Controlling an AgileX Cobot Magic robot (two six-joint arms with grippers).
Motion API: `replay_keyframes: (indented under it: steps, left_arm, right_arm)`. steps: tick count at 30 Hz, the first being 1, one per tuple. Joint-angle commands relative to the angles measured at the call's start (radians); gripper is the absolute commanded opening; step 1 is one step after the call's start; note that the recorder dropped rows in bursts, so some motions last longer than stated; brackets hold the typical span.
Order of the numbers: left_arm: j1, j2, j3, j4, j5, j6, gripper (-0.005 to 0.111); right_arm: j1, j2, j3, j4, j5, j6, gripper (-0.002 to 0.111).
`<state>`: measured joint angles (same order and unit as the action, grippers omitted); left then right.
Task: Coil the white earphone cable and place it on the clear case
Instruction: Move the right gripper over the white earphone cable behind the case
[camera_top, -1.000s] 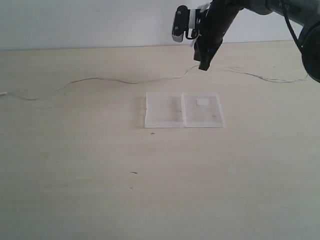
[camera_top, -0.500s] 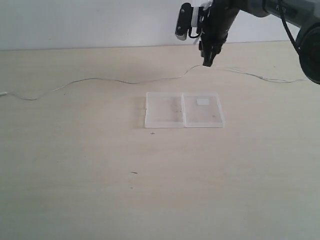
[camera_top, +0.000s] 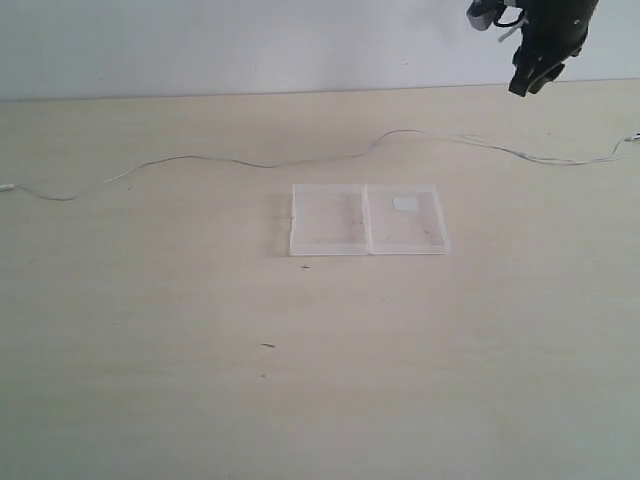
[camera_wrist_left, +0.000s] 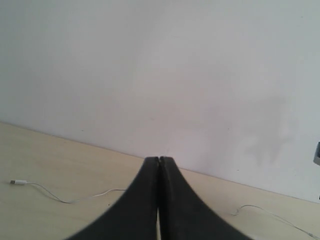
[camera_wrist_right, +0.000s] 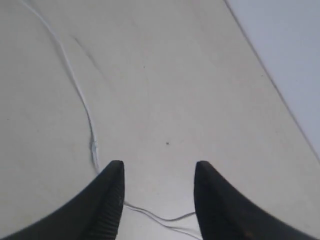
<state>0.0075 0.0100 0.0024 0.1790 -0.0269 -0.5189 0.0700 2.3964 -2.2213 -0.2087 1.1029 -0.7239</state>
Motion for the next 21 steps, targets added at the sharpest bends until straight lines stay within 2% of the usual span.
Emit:
replay_keyframes:
  steps: [1, 9, 21]
  left_arm:
    - [0.002, -0.004, -0.002, 0.000, -0.006, -0.006, 0.000]
    - [0.002, -0.004, -0.002, 0.000, -0.006, -0.006, 0.000]
    - [0.002, -0.004, -0.002, 0.000, -0.006, -0.006, 0.000]
  right_arm:
    - [-0.020, -0.008, -0.007, 0.068, 0.026, -0.016, 0.054]
    - [0.018, -0.006, -0.007, 0.225, 0.044, -0.181, 0.064]
    - [0.171, 0.090, -0.007, 0.254, -0.089, -0.329, 0.064]
